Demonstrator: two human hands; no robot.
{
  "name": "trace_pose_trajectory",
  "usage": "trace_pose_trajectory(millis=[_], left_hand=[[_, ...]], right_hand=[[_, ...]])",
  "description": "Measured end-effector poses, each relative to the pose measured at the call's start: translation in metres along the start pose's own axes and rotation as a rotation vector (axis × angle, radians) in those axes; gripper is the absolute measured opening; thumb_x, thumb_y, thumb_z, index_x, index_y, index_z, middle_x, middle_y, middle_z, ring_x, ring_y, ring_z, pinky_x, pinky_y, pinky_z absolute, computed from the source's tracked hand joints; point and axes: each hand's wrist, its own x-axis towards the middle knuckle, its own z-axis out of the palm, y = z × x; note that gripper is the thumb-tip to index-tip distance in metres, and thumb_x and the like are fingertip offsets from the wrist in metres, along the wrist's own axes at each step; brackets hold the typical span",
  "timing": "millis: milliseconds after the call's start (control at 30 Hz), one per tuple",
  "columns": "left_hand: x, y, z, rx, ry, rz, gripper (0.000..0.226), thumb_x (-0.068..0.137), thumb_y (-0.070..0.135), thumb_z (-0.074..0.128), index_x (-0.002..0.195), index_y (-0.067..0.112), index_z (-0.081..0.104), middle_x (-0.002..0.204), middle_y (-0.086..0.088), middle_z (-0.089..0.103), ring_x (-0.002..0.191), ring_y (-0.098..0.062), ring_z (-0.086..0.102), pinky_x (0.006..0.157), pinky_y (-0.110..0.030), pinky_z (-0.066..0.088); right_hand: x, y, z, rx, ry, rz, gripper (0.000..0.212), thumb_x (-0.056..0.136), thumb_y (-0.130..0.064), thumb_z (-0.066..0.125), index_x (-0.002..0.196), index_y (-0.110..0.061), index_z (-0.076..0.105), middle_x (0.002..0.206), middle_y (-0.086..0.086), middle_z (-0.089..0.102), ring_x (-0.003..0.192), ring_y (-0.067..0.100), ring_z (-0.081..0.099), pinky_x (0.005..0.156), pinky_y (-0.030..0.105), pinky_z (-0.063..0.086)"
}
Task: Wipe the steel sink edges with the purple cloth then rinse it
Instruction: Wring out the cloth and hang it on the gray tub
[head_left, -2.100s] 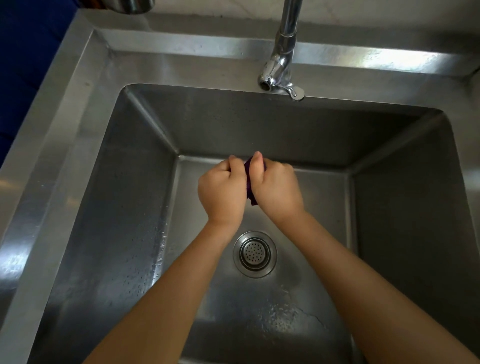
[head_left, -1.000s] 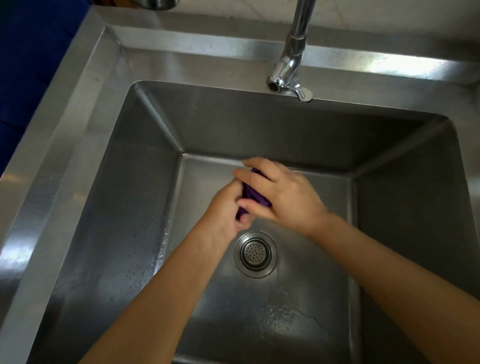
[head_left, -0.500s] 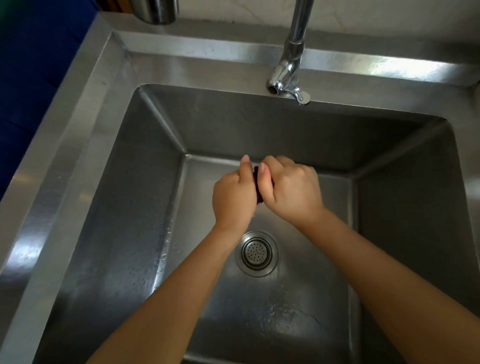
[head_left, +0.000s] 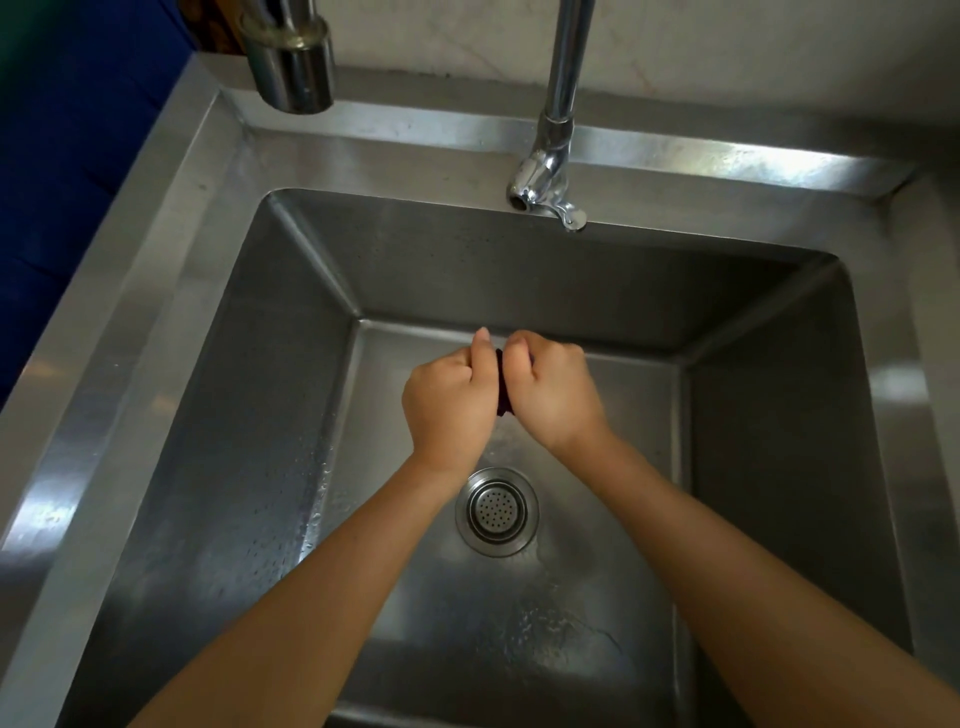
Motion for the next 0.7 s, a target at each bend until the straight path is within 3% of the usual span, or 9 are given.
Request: trace_pose_trajectory(millis=[100,233,467,600,700], left_hand=[[0.0,-0.001,-0.002,-0.039,-0.015,0.052,0.06,0.09,0.042,0.034,0.037,0.02,0.051,0.033,0.009,0.045,0.045,-0.009,0.05,0.053,-0.02,0.036],[0.0,-0.001,-0.006,-0.111,-0.009,0.136,0.067,0.085,0.052,0.027,0.042,0.008,0.056,0.04,-0.007,0.055,0.048,-0.024,0.057,0.056,-0.036,0.043],[0.004,-0.001,-0.011,-0.071,-0.05,0.179,0.065,0.084,0.052,0.024,0.038,0.014,0.049,0.036,0.002,0.049,0.049,-0.02,0.056,0.058,-0.035,0.043],[0.011,0.0,-0.002,-0.022,-0.098,0.109,0.065,0.092,0.05,0.033,0.048,0.006,0.052,0.044,-0.006,0.052,0.057,-0.027,0.056,0.057,-0.034,0.038],[0.002,0.002,0.006,-0.014,-0.061,0.047,0.051,0.096,0.043,0.041,0.064,0.007,0.058,0.059,-0.006,0.058,0.068,-0.025,0.058,0.06,-0.03,0.035]], right_hand=[[-0.001,-0.002,-0.004,0.006,-0.029,-0.007,0.039,0.091,-0.02,0.037,0.053,-0.023,0.043,0.056,0.001,0.055,0.063,0.023,0.055,0.058,0.026,0.034],[-0.005,-0.006,-0.008,0.017,-0.027,-0.044,0.033,0.082,-0.03,0.031,0.051,-0.024,0.039,0.051,-0.004,0.048,0.058,0.021,0.05,0.055,0.027,0.033],[-0.006,-0.009,-0.01,0.045,0.009,-0.09,0.037,0.088,-0.027,0.032,0.052,-0.022,0.036,0.049,-0.001,0.045,0.051,0.02,0.045,0.054,0.03,0.034],[-0.002,0.001,-0.011,0.152,-0.043,0.052,0.038,0.097,-0.025,0.036,0.061,-0.017,0.044,0.052,0.003,0.054,0.052,0.018,0.052,0.058,0.033,0.043],[0.001,0.004,-0.022,0.249,-0.147,0.265,0.027,0.095,-0.038,0.042,0.079,-0.02,0.055,0.064,0.0,0.058,0.053,0.017,0.058,0.046,0.028,0.046]])
